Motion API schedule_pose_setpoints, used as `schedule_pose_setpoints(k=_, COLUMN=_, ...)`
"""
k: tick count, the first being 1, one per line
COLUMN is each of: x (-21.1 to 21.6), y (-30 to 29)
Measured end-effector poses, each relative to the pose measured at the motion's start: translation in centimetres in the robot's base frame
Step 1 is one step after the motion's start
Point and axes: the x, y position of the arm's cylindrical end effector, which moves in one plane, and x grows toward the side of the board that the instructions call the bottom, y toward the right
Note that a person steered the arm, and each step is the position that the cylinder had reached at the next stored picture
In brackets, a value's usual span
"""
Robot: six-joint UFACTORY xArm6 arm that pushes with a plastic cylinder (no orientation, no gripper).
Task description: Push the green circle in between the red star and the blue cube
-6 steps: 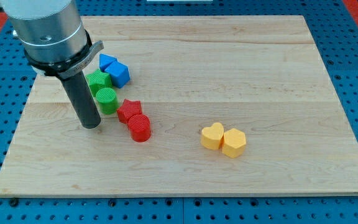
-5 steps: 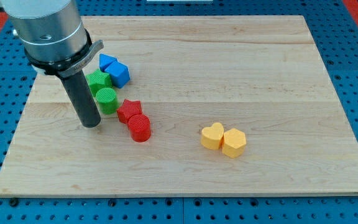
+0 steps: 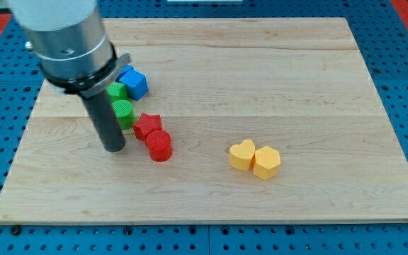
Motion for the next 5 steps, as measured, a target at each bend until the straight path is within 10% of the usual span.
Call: schedule_pose_setpoints(k=5, x=-4.1, y=-0.5)
